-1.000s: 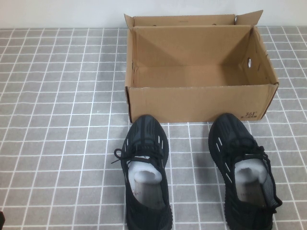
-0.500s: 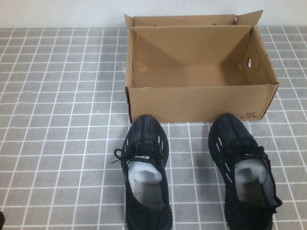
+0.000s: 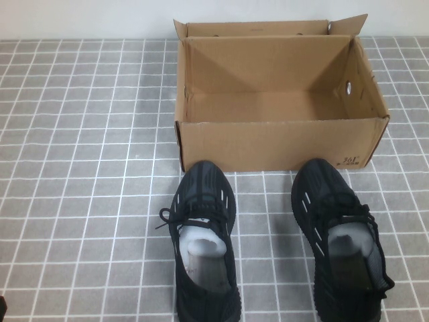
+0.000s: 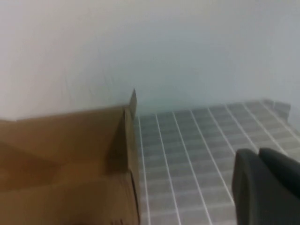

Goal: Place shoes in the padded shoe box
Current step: Pick up the shoe from the table

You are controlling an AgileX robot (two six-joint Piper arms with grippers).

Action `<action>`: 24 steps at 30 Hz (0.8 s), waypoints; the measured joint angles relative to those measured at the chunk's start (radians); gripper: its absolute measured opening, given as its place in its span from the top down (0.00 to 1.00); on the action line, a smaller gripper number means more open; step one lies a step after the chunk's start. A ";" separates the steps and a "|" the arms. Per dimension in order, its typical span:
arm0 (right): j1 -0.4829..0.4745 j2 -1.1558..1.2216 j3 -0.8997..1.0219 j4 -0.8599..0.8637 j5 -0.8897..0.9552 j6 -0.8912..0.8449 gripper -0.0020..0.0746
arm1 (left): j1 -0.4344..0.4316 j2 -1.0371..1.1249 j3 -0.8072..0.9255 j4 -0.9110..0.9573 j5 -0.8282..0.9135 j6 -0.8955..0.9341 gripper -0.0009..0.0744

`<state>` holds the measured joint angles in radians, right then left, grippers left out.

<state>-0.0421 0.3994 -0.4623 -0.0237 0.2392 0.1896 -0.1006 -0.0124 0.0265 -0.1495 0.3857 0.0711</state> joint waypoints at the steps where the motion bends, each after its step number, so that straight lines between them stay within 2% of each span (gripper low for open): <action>1: 0.000 0.012 -0.002 0.002 0.020 -0.012 0.98 | 0.000 0.000 0.000 0.000 0.000 0.000 0.99; 6: 0.024 0.107 -0.058 0.007 0.169 -0.137 0.98 | 0.000 0.000 0.000 0.000 0.000 0.000 0.99; 11: 0.107 0.263 -0.184 0.062 0.321 -0.357 0.98 | 0.000 0.000 0.000 0.000 0.000 0.000 0.99; 17: 0.313 0.463 -0.288 0.078 0.413 -0.564 0.98 | 0.000 0.000 0.000 0.000 0.000 0.000 0.99; 24: 0.598 0.609 -0.292 -0.160 0.438 -0.640 0.98 | 0.000 0.000 0.000 0.000 0.000 0.000 0.99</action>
<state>0.5563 1.0088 -0.7541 -0.1834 0.6774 -0.4508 -0.1006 -0.0124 0.0265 -0.1495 0.3857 0.0711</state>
